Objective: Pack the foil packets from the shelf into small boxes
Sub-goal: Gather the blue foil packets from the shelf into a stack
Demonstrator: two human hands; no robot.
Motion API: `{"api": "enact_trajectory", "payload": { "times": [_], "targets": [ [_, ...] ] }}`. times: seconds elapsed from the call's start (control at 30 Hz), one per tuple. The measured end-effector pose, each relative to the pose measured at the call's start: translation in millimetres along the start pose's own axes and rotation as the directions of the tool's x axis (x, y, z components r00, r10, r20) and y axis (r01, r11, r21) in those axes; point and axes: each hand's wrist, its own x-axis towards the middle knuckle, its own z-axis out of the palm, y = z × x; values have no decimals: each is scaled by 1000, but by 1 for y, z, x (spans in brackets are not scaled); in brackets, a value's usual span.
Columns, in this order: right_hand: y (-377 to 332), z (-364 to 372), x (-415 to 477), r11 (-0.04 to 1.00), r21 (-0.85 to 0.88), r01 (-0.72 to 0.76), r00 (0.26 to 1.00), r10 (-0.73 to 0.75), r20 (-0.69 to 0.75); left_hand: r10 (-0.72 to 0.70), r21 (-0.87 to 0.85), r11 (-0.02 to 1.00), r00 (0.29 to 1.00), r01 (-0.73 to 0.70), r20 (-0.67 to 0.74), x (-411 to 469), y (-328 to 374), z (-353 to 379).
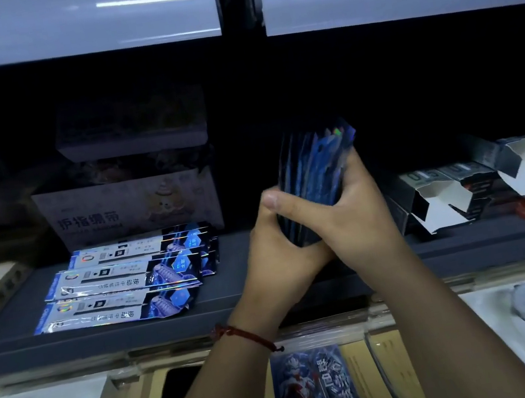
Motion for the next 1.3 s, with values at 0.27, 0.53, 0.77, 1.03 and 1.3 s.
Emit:
{"api": "enact_trajectory", "payload": {
  "times": [0.27, 0.53, 0.77, 1.03, 1.3],
  "targets": [
    [1, -1, 5, 993, 112, -34, 999, 36, -23, 24, -124, 992, 999, -28, -34, 3, -1, 0],
    [6, 2, 3, 989, 118, -93, 995, 88, 47, -12, 4, 1000, 1000, 12, 26, 3, -7, 2],
    [4, 0, 2, 983, 169, -73, 997, 66, 45, 10, -5, 1000, 1000, -10, 14, 5, -2, 2],
    [8, 1, 3, 980, 164, -112, 994, 112, 7, -23, 53, 998, 998, 20, 65, 4, -2, 5],
    [-2, -5, -8, 984, 160, -77, 995, 66, 71, 24, 106, 994, 999, -27, 33, -9, 11, 3]
  ]
}}
